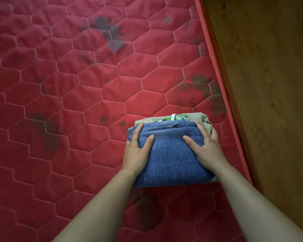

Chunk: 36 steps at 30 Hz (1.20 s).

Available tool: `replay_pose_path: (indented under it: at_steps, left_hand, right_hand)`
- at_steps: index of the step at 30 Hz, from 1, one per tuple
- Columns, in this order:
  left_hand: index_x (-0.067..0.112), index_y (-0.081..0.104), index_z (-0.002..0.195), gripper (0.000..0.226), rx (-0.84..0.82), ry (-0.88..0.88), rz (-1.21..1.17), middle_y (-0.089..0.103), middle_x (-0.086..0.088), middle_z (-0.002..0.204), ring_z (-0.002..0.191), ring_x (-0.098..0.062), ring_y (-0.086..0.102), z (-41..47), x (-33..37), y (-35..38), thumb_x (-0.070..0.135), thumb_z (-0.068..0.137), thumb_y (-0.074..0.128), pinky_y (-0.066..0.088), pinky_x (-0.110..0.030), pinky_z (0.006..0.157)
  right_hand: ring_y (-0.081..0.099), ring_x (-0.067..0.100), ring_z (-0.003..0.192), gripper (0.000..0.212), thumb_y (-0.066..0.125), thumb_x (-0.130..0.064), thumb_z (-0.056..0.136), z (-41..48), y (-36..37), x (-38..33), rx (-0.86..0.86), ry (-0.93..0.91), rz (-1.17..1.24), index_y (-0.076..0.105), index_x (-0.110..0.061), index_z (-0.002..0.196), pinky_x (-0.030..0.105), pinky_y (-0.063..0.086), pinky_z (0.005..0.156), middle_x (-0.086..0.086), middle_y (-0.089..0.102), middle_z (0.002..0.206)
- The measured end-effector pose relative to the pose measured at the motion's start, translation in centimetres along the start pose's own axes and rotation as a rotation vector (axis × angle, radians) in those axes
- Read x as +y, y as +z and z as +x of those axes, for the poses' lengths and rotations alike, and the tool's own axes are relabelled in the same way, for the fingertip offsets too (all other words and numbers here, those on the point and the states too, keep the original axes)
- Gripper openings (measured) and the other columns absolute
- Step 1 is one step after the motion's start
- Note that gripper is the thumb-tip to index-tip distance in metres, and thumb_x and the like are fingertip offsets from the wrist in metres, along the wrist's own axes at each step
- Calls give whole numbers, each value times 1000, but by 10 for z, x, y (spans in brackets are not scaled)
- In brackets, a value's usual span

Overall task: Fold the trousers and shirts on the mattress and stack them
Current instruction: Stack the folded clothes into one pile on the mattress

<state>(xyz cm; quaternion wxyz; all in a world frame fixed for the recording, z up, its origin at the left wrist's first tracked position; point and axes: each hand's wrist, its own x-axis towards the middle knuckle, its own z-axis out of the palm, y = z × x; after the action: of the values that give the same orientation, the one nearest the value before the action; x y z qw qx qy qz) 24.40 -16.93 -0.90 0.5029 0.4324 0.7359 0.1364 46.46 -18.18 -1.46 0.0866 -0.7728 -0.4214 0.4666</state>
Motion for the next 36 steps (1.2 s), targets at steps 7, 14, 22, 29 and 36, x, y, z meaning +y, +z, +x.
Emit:
replay_pose_path:
  at_steps: [7, 14, 22, 29, 36]
  left_hand:
    - [66, 32, 124, 50, 22, 11, 0, 55, 5, 127, 117, -16, 53, 2, -4, 0, 67, 78, 51, 41, -41, 103]
    - [63, 44, 109, 40, 82, 54, -70, 58, 27, 111, 109, -6, 56, -10, -3, -6, 63, 72, 57, 41, -29, 97]
    - [57, 46, 112, 42, 186, 93, -119, 58, 20, 117, 110, -5, 54, -87, -13, -52, 63, 71, 57, 41, -27, 96]
    - [54, 49, 112, 39, 477, 62, -246, 58, 23, 114, 109, -4, 55, -238, 9, -192, 53, 76, 61, 41, -25, 96]
    - [54, 49, 113, 35, 817, 26, -399, 57, 24, 116, 106, -1, 56, -391, -43, -334, 54, 80, 62, 42, -19, 86]
  right_hand:
    - [30, 20, 134, 82, 59, -85, 48, 0, 0, 5, -40, -56, 132, 26, -72, 122, 43, 32, 109, -8, 8, 150]
    - [35, 5, 115, 60, 67, -63, 69, -12, 0, 7, 17, -164, 175, 33, -69, 119, 24, 29, 98, -10, 23, 135]
    - [37, 12, 128, 73, 65, -67, 64, -83, 4, -19, -20, -259, 148, 38, -53, 130, 24, 26, 105, 1, 25, 141]
    - [38, 11, 127, 70, 59, -70, 62, -210, 0, -161, -211, -540, 73, 35, -58, 127, 32, 32, 109, -9, 22, 140]
    - [38, 17, 127, 59, 58, -70, 64, -364, 72, -295, -450, -853, -11, 32, -72, 116, 38, 36, 105, -14, 20, 140]
